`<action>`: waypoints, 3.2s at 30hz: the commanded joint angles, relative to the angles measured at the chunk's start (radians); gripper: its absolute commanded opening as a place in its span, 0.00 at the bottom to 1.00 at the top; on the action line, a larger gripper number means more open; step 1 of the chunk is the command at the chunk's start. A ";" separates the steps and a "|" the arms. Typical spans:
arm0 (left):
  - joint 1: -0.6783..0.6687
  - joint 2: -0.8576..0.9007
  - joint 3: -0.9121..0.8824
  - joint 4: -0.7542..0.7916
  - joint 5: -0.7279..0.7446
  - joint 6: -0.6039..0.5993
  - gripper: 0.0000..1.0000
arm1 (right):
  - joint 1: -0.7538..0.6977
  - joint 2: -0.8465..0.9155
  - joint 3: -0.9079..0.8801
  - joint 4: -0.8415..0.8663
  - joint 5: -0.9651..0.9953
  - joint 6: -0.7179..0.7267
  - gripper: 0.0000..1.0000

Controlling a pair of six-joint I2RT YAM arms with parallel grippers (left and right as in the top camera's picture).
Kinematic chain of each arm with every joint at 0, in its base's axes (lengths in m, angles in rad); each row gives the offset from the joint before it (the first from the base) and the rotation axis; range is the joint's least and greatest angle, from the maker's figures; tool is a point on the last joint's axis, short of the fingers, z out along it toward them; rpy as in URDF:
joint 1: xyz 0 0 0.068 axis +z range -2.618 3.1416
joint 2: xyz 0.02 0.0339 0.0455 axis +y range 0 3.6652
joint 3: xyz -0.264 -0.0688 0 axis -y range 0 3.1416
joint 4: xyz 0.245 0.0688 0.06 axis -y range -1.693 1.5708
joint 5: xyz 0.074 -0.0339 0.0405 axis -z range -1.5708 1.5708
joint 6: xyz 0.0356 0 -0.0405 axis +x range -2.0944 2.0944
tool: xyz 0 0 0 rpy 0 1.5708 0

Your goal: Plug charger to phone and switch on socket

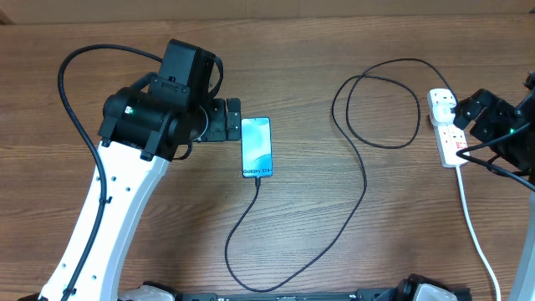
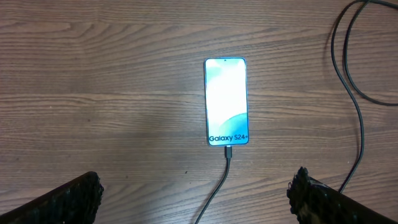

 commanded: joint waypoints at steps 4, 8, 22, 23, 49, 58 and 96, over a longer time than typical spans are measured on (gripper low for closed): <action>-0.002 0.008 0.002 0.004 -0.013 0.016 0.99 | 0.004 -0.001 0.017 -0.001 0.010 0.004 1.00; -0.002 0.010 0.002 0.003 -0.013 0.016 0.99 | 0.004 -0.001 0.017 -0.001 0.010 0.004 1.00; -0.002 -0.102 -0.123 0.117 -0.100 0.020 0.99 | 0.004 -0.001 0.017 -0.001 0.010 0.004 1.00; -0.002 -0.135 -0.168 0.146 -0.105 0.021 0.99 | 0.004 -0.001 0.017 -0.001 0.010 0.004 1.00; 0.405 -1.178 -1.709 1.663 0.209 0.032 0.99 | 0.004 -0.001 0.017 -0.001 0.010 0.004 1.00; 0.452 -1.424 -1.709 1.244 0.211 0.209 0.99 | 0.004 -0.001 0.017 -0.001 0.010 0.004 1.00; 0.459 -1.491 -1.709 1.245 0.189 0.375 0.99 | 0.004 -0.007 0.016 0.013 0.010 0.003 1.00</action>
